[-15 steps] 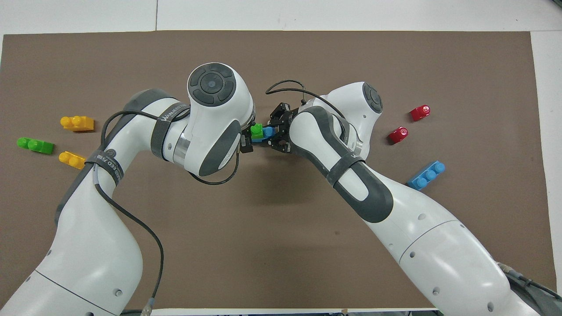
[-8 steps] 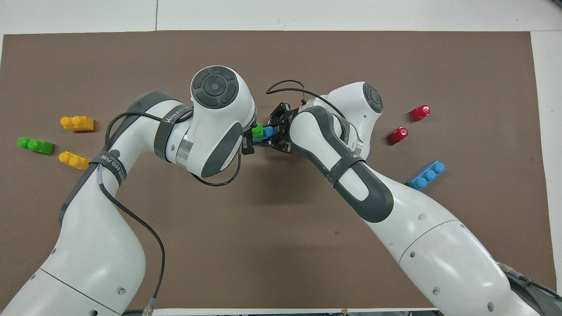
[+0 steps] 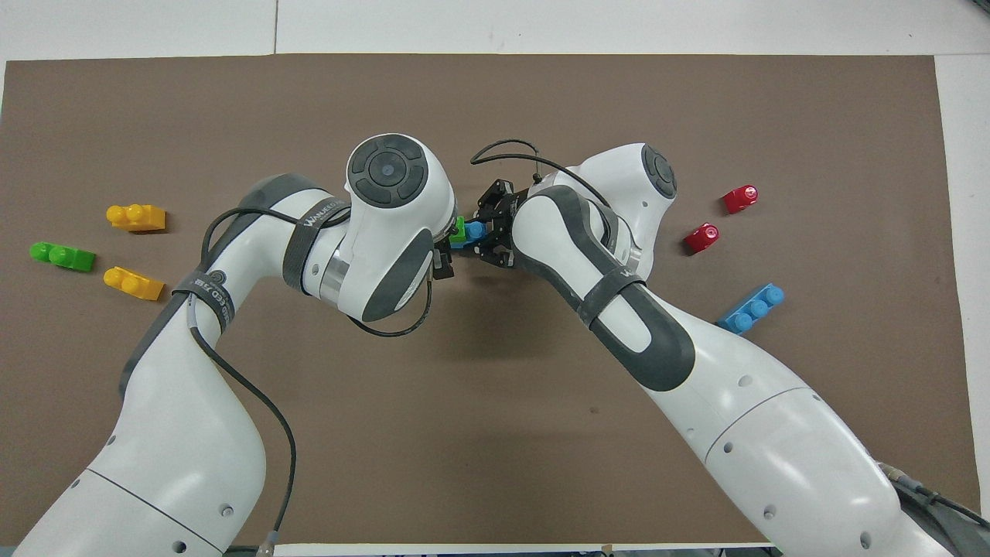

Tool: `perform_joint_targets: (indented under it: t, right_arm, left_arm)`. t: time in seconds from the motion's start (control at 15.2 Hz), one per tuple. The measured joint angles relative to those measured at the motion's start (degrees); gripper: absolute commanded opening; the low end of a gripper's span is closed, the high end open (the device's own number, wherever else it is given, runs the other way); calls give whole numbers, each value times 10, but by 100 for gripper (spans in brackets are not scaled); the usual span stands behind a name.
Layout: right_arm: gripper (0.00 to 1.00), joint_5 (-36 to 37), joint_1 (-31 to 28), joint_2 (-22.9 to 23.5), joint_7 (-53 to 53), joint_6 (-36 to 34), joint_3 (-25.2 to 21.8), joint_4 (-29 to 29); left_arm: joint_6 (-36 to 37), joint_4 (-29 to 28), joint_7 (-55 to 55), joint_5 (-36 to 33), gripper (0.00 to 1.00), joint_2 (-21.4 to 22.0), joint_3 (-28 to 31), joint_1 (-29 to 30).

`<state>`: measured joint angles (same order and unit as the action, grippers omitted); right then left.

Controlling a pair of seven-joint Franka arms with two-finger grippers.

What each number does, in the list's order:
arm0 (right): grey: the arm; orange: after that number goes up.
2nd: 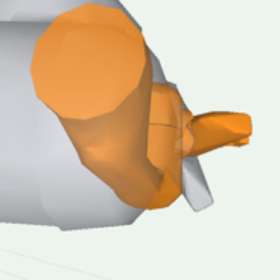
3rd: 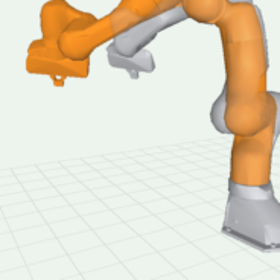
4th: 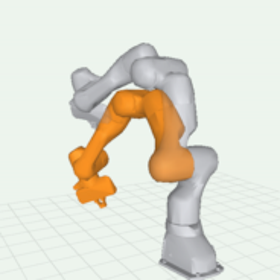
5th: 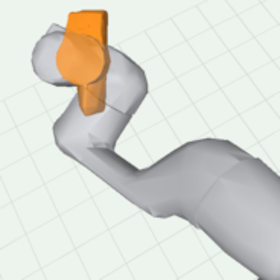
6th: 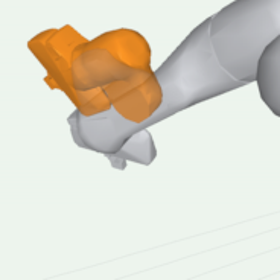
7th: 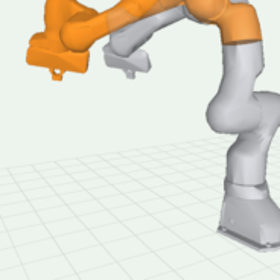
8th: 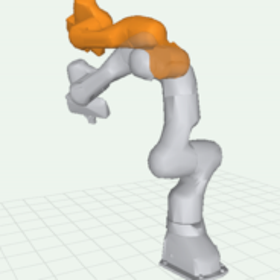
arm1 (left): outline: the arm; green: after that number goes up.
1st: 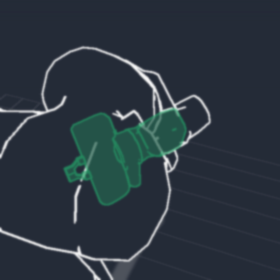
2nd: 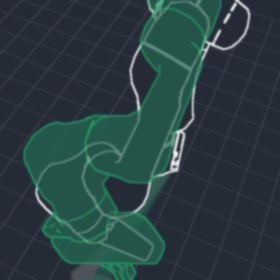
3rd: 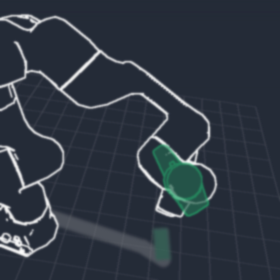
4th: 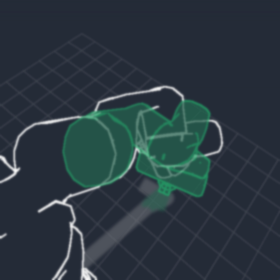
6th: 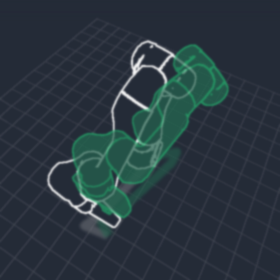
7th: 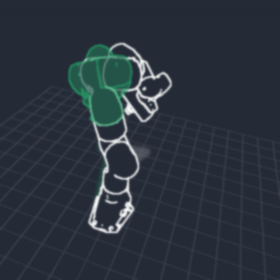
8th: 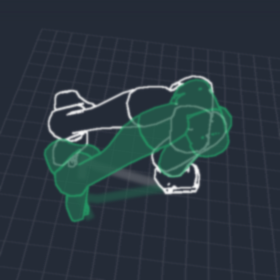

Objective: Remove green block with left arm and hold with right

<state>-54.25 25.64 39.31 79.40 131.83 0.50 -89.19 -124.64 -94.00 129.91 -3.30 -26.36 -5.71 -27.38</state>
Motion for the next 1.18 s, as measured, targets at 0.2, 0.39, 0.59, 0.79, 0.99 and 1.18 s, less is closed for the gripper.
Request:
perform_joint_targets:
  t: [0.2, 0.39, 0.59, 0.79, 0.99, 1.18]
  right_arm:
    - [0, 0, 0, 0, 0, 0, 0, 0]
    - [0, 0, 1, 0, 0, 14, 0, 0]
    - [0, 0, 3, 0, 0, 16, 1, -1]
    - [0, 0, 3, 0, 0, 18, 2, -1]
    - [0, 0, 3, 0, 0, 20, 2, 0]
    - [0, 0, 3, 0, 0, 22, 2, 2]
  left_arm:
    - [-6, -8, 0, -8, 88, 0, 0, -1]
    - [-10, -16, 2, -15, 29, 0, 0, -9]
    - [-20, -11, 2, -24, 0, 0, 5, -9]
    - [-20, -8, -3, -25, 0, 0, 6, -9]
    - [-18, -5, -7, -25, 0, 0, 6, -9]
    - [-2, 8, -14, -25, 0, 0, 6, -8]
